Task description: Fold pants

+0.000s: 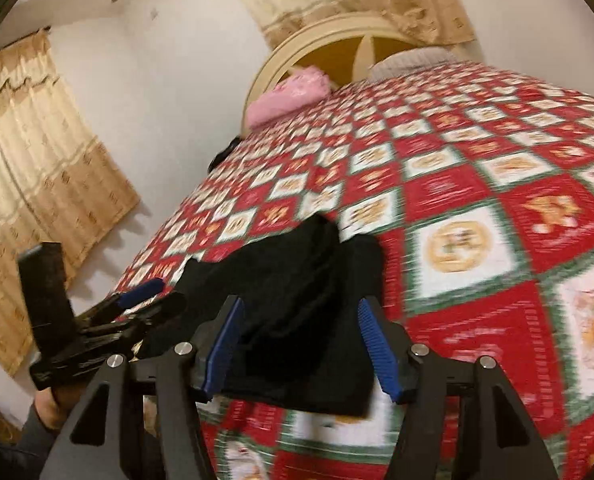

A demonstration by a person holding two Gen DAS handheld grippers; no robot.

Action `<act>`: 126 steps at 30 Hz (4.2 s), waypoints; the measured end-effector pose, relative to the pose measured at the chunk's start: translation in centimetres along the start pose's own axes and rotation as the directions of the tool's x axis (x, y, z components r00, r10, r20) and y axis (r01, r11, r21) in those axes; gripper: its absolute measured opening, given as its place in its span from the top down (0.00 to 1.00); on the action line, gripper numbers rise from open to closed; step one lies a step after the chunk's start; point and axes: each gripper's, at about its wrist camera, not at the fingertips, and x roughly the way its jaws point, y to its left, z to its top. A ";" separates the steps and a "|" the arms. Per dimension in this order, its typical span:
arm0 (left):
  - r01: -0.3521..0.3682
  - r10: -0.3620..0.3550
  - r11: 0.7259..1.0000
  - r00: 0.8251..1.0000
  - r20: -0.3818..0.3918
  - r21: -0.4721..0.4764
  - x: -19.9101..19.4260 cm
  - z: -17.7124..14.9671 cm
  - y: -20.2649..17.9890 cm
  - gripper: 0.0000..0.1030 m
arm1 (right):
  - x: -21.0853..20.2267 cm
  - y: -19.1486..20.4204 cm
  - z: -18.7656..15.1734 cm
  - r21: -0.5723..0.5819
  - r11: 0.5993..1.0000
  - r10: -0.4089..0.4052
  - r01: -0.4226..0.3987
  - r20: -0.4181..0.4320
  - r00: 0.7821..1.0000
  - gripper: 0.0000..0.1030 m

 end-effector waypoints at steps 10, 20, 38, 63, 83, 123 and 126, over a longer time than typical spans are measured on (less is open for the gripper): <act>-0.086 0.085 0.992 0.996 -0.015 -0.097 1.7 -2.3 4.4 0.10 | 1.1 -0.3 -0.5 0.022 0.998 -0.050 0.052 -0.055 0.997 0.84; -0.059 0.043 0.989 0.992 -0.119 -0.135 4.2 -3.5 5.3 0.04 | 0.5 -2.8 -0.9 0.102 0.987 -0.119 0.123 -0.039 0.992 0.69; -0.050 0.034 0.988 0.993 -0.115 -0.143 4.0 -3.7 5.5 0.03 | 7.4 -2.0 3.0 0.037 0.999 -0.012 0.016 -0.084 0.996 0.51; -0.135 0.125 0.983 0.988 -0.090 -0.125 2.0 -3.8 5.3 0.00 | -0.3 1.4 -4.4 -0.276 0.947 -0.180 0.163 -0.037 0.983 0.51; 0.003 0.005 0.995 0.996 -0.085 0.097 3.4 1.6 -2.5 0.00 | -0.6 -2.8 -3.5 -0.089 0.991 -0.107 0.098 -0.098 0.989 0.51; 0.012 -0.041 0.990 0.977 -0.207 -0.138 6.4 -1.4 8.8 0.00 | 5.4 -3.7 1.2 -0.036 0.988 -0.152 0.150 -0.092 0.984 0.46; 0.023 -0.049 0.991 0.977 -0.205 -0.130 6.5 -1.3 8.7 0.00 | 5.6 -3.6 1.2 -0.038 0.989 -0.148 0.145 -0.092 0.985 0.48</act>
